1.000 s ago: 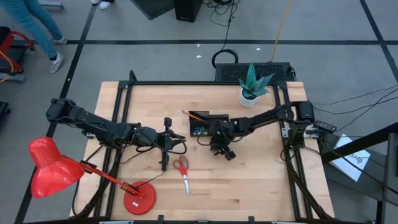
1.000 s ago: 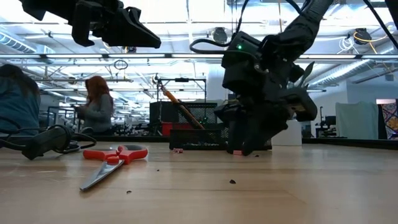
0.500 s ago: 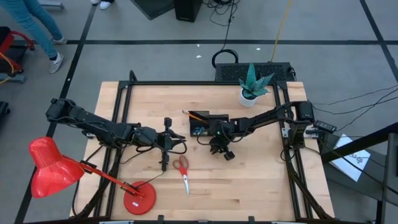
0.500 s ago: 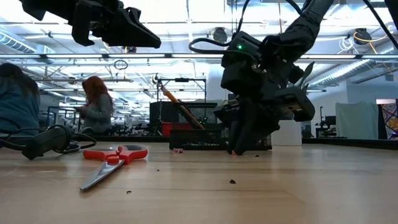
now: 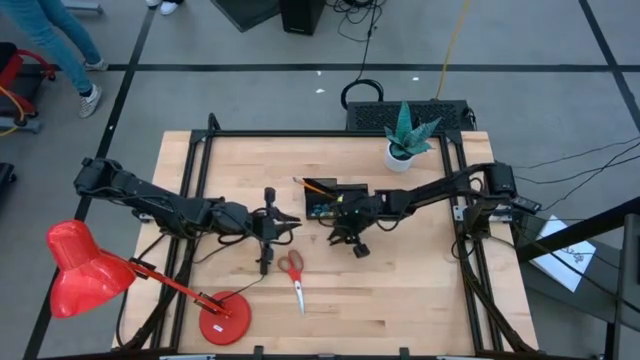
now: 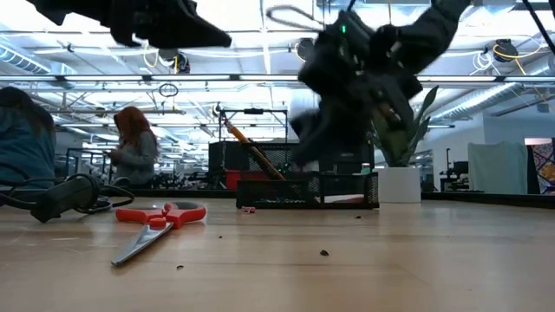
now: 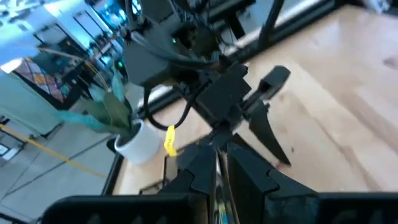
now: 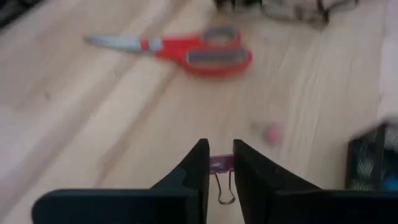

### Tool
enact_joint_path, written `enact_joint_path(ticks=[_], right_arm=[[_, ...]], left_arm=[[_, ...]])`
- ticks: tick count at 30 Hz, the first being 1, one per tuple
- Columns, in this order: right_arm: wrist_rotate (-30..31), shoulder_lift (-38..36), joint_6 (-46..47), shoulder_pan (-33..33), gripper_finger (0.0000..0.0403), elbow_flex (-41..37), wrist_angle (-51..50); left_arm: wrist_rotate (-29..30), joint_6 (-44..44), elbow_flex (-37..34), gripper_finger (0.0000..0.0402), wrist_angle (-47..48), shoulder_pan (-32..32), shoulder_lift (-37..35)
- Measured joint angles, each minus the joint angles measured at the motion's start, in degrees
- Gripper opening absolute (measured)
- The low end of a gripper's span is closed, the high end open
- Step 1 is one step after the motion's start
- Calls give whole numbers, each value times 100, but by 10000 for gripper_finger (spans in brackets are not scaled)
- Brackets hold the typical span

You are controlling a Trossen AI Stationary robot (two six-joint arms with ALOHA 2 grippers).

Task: Pick and place office supplies into organizer
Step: Put the pink binder clip into the black desk organizer

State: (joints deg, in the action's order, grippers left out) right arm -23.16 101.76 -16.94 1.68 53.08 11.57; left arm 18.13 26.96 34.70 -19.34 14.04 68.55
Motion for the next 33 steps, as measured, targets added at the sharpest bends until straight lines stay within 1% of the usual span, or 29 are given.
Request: enact_joint_path(ticks=[3, 6, 11, 13, 15, 17, 20, 23, 27, 33], right_arm=[[233, 28, -1, -77, 54, 296, -39], [703, 10, -21, -61, 56, 563, 19], [1276, 17, -112, 23, 58, 661, -69], [1606, 14, -23, 20, 58, 688, -42], [2020, 33, 87, 55, 58, 699, -39], [2329, 78, 173, 134, 58, 697, -167], [2359, 169, 290, 239, 58, 695, -237], [2481, 265, 318, 286, 58, 699, -390], [2631, 337, 299, 334, 58, 692, -514], [2608, 323, 329, 383, 59, 697, -486]], left_arm=[[-2, 28, 0, 49, -140, 90, -1], [0, 155, 0, 49, -148, 169, -1], [59, 552, 0, 49, -477, 417, 0], [59, 701, 2, 49, -610, 554, -2], [176, 932, 0, 49, -642, 718, -2], [430, 1148, 0, 49, -653, 844, -1], [825, 1353, 0, 49, -653, 1006, -2], [1035, 1437, 0, 49, -679, 1089, 0], [1047, 1477, 0, 49, -673, 1116, -1], [1047, 1471, 0, 49, -671, 1113, -2]])
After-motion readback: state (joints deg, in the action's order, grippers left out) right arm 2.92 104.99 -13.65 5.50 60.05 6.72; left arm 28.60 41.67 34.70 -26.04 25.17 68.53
